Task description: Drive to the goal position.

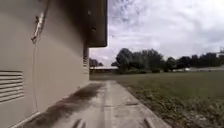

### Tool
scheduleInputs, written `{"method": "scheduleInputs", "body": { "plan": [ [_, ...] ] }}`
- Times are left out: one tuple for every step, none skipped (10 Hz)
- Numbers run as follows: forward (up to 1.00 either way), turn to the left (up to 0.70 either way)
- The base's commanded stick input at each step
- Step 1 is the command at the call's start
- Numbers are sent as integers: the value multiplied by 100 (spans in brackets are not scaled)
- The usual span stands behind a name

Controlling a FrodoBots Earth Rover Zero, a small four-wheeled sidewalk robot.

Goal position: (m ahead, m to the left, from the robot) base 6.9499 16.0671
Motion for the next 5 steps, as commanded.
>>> {"method": "scheduleInputs", "body": {
  "plan": [
    [69, 3],
    [69, 9],
    [69, 21],
    [69, 33],
    [69, 34]
  ]
}}
